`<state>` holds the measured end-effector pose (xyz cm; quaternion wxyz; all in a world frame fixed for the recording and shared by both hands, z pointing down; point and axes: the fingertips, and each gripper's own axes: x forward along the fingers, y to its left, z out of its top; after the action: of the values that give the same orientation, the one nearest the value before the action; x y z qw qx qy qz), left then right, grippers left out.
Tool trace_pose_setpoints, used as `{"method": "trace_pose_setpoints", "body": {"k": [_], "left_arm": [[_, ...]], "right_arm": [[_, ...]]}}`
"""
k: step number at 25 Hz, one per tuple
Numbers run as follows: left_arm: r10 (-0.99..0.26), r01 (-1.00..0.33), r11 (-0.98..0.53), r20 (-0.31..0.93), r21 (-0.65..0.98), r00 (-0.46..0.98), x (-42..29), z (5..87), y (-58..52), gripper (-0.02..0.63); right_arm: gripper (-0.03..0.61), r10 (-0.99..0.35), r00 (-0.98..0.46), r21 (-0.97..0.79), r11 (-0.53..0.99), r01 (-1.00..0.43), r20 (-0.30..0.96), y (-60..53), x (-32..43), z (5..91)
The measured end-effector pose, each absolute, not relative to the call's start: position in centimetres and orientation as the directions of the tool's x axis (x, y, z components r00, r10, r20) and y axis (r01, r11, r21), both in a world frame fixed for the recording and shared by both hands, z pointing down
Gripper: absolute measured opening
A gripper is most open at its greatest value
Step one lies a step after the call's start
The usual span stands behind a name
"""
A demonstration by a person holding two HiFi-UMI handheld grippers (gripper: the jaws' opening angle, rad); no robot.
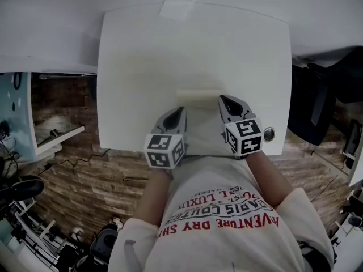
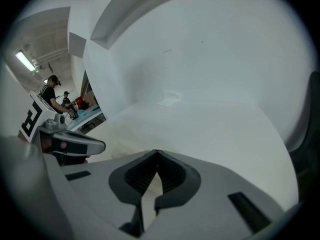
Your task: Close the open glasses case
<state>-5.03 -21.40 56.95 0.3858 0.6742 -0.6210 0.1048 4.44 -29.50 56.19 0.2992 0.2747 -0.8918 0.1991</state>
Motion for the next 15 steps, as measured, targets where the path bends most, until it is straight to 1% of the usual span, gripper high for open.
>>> {"method": "trace_pose_setpoints", "body": {"k": [4,8,15], "left_arm": [[-0.816,-0.935,0.02,0.545,0.355,0.19,-5.7,52.6,-23.1,-0.002],[-0.875,-0.962,-0.039,0.455,0.27,0.163,-6.2,47.5,-24.8,-0.002],[-0.93,-0.981,-0.123,0.328,0.151,0.167,-6.0,40.5,-27.2,-0.002]], "right_arm": [[0.012,-0.416,-0.723,-0.164,0.796,-0.583,0.551,-30.0,4.1,51.9],[0.012,-0.466,-0.757,-0.109,0.816,-0.568,0.458,-30.0,3.9,47.2],[0.012,-0.525,-0.786,-0.135,0.797,-0.588,0.328,-31.0,4.1,40.7]]}}
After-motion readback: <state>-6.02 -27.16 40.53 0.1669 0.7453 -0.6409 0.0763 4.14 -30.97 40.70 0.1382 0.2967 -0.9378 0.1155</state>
